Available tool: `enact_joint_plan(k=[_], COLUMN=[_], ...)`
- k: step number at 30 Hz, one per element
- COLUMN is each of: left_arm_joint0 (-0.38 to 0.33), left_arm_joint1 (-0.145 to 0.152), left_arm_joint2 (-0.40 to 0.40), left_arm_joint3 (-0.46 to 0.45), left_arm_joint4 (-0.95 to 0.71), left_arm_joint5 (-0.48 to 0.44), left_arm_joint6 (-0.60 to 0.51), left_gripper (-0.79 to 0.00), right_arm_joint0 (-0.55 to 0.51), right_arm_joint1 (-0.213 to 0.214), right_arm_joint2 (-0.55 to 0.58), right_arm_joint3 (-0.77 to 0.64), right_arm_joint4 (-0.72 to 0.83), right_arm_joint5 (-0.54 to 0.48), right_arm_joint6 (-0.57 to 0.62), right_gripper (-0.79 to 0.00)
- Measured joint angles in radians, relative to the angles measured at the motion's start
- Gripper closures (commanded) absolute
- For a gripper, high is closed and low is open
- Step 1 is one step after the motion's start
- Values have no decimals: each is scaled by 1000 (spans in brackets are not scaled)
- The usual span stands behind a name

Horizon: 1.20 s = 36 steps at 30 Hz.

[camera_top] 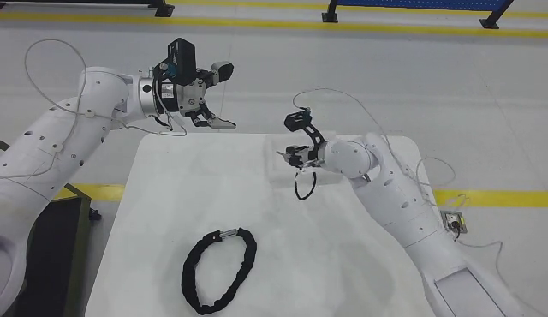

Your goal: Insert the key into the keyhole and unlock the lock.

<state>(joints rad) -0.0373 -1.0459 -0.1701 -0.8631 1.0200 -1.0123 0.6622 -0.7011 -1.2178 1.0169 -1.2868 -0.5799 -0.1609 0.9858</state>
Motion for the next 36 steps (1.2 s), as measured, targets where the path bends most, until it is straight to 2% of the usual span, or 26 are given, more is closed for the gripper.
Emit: enact_joint_plan(k=[4,9,15,20,36], left_arm_joint0=[0,0,0,0,0], left_arm_joint1=[0,0,0,0,0], left_arm_joint2=[0,0,0,0,0], left_arm_joint3=[0,0,0,0,0], left_arm_joint4=[0,0,0,0,0], left_arm_joint5=[0,0,0,0,0], left_arm_joint6=[0,0,0,0,0], left_gripper=[-785,-785,-785,-785,-785], right_arm_joint0=[-88,-194,-242,-245,-244], right_arm_joint1=[30,62,84,96,98], right_arm_joint2=[89,192,255,272,276], right_arm_joint3=[-127,-256,-269,-250,-246], right_arm_joint4=[34,145,315,418,421], right_arm_joint5=[-91,-264,-386,-406,-404], right_arm_joint6=[32,81,160,219,222], right_gripper=[0,0,0,0,0])
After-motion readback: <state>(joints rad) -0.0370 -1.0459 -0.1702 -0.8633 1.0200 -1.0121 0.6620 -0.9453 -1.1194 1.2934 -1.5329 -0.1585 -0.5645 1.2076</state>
